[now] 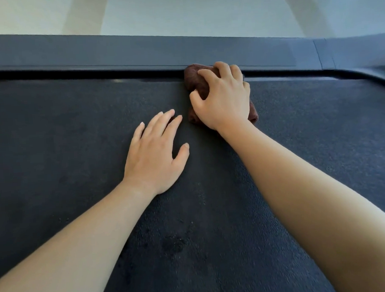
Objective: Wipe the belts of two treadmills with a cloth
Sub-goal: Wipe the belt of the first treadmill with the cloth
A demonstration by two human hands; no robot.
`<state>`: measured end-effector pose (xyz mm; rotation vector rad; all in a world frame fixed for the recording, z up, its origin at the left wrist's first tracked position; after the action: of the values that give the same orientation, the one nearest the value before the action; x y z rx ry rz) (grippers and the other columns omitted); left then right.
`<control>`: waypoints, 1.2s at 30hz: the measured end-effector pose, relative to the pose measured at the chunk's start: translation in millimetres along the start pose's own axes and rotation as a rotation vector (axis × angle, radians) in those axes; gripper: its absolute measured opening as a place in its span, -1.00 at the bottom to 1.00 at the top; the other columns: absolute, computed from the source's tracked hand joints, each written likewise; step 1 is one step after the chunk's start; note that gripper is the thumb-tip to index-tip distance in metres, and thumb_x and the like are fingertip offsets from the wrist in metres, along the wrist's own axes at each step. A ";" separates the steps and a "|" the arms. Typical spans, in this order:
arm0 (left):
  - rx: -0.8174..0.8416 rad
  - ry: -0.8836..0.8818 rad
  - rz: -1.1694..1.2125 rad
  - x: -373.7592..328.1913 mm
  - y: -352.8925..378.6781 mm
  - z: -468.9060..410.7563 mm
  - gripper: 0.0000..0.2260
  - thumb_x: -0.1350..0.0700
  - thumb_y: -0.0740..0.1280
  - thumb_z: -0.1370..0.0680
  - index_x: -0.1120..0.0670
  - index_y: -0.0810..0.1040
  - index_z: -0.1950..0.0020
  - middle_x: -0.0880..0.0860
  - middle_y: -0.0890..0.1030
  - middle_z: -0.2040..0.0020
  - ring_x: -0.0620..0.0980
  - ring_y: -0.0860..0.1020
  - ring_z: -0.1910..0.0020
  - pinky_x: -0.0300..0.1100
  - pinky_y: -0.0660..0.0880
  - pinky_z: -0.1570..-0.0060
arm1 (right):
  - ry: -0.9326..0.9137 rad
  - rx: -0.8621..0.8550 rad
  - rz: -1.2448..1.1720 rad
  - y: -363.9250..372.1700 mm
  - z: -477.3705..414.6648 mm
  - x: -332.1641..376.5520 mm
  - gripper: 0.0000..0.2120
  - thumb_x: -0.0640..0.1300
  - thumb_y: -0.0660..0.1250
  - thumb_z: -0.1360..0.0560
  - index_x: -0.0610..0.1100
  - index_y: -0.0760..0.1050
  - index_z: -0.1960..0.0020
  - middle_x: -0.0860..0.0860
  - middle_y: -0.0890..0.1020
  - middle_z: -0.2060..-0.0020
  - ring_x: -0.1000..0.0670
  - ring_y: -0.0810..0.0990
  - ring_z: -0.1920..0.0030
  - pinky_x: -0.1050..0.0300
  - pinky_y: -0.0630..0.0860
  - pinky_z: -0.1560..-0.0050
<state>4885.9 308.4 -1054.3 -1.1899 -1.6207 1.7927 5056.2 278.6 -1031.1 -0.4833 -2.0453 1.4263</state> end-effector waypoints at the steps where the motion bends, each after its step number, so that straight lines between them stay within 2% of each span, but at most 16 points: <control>1: 0.000 -0.002 0.004 0.0 -0.2 0.0 -0.44 -0.16 0.02 -0.52 -0.02 0.16 -0.50 -0.09 0.14 -0.52 -0.10 0.04 -0.51 0.00 -0.02 -0.47 | 0.001 0.002 -0.001 -0.6 0.8 0.3 -0.52 0.18 0.18 -0.44 0.07 0.43 -0.32 0.00 0.35 -0.37 -0.11 0.25 -0.35 -0.11 0.26 -0.23; 6: -0.016 -0.003 0.012 3.4 1.5 -1.1 -0.44 -0.13 0.09 -0.54 0.01 0.13 -0.51 -0.09 0.14 -0.53 -0.11 0.05 -0.50 -0.01 -0.01 -0.48 | -0.005 0.049 -0.006 -6.1 13.8 -2.9 -0.50 0.19 0.17 -0.44 0.07 0.40 -0.34 -0.02 0.35 -0.36 -0.14 0.26 -0.34 -0.10 0.28 -0.19; 14: -0.035 0.055 0.015 -0.1 -3.3 11.4 -0.53 -0.04 0.14 -0.59 0.08 0.26 -0.47 0.03 0.23 -0.50 0.03 0.15 -0.48 0.04 0.06 -0.45 | -0.015 0.068 0.043 -26.5 93.9 -11.5 -0.50 0.21 0.16 -0.43 0.06 0.40 -0.32 -0.05 0.35 -0.35 -0.21 0.25 -0.32 -0.13 0.36 -0.16; 22: -0.018 0.058 0.023 -6.3 -11.8 136.2 -0.54 -0.03 0.15 -0.58 0.05 0.27 -0.47 0.02 0.25 -0.49 0.02 0.16 -0.48 0.02 0.10 -0.44 | -0.051 0.078 0.023 -42.8 181.8 21.7 -0.50 0.20 0.17 -0.45 0.06 0.39 -0.34 -0.05 0.34 -0.36 -0.20 0.25 -0.30 -0.09 0.33 -0.11; 27: 0.012 0.054 -0.006 -3.4 -15.9 174.8 -0.52 -0.04 0.14 -0.59 0.05 0.22 -0.49 -0.01 0.20 -0.51 -0.02 0.12 -0.49 -0.03 0.04 -0.44 | -0.142 0.077 -0.017 -53.4 243.2 43.1 -0.51 0.20 0.18 -0.44 0.05 0.39 -0.32 -0.04 0.37 -0.33 -0.17 0.27 -0.28 -0.10 0.34 -0.07; 31: 0.014 0.079 0.002 1.5 -18.5 161.2 -0.52 -0.01 0.15 -0.59 0.09 0.22 -0.49 0.02 0.20 -0.51 -0.01 0.13 -0.49 -0.01 0.08 -0.45 | -0.174 0.051 -0.027 -54.2 260.0 47.0 -0.53 0.19 0.18 -0.43 0.03 0.44 -0.28 -0.04 0.40 -0.32 -0.18 0.29 -0.29 -0.11 0.35 -0.05; 36: 0.007 0.066 0.024 13.4 -19.2 114.0 -0.53 0.03 0.15 -0.59 0.10 0.22 -0.49 0.03 0.22 -0.50 0.01 0.15 -0.48 -0.02 0.09 -0.45 | -0.140 0.068 -0.027 -41.0 227.5 52.5 -0.54 0.19 0.17 -0.45 0.06 0.43 -0.30 -0.02 0.36 -0.36 -0.17 0.24 -0.35 -0.14 0.32 -0.15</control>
<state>4781.2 258.2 -1046.8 -1.2575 -1.5686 1.7536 4869.9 132.0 -1035.8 -0.3342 -2.0954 1.5470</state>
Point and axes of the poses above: each hand's wrist, its own z-axis away from the middle knuckle, its own y-axis out of the palm, x = y × z, the point moved 4 cm from there along -z, towards the middle knuckle
